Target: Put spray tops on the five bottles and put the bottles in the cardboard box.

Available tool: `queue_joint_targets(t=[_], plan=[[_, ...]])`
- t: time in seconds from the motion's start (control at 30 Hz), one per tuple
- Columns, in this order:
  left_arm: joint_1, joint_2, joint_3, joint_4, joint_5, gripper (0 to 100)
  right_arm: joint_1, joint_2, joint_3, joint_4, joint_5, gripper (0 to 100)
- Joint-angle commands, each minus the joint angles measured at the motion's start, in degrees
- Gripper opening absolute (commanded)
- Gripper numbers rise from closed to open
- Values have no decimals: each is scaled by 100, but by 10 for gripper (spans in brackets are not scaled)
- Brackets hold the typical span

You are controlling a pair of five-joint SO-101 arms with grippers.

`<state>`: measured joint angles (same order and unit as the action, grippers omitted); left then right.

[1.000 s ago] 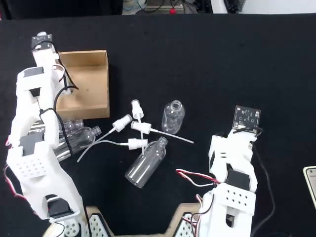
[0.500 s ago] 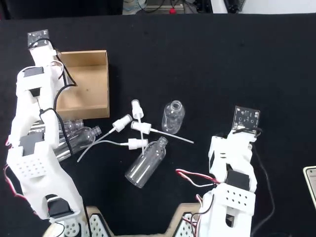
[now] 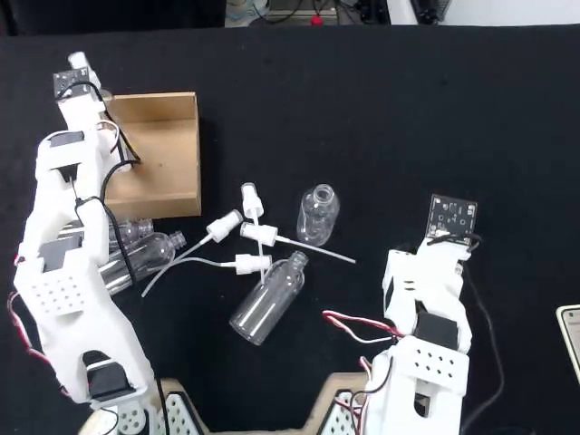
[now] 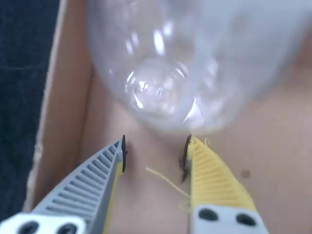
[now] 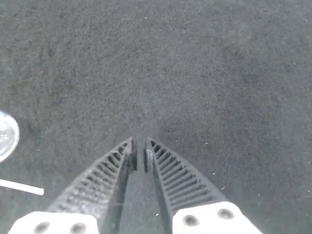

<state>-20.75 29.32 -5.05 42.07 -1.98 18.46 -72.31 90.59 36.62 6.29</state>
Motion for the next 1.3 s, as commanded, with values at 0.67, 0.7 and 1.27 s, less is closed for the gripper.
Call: queue_joint_targets(t=[0.67,0.7,1.27], plan=[[-321,9,-444,-360,-9,202,44,-136,-31,-167,53,43],[-321,9,-435,-360,-9,202,44,-136,-31,-167,53,43],[-303,-53,-497,-316,26,202,44,-136,-31,-167,53,43]])
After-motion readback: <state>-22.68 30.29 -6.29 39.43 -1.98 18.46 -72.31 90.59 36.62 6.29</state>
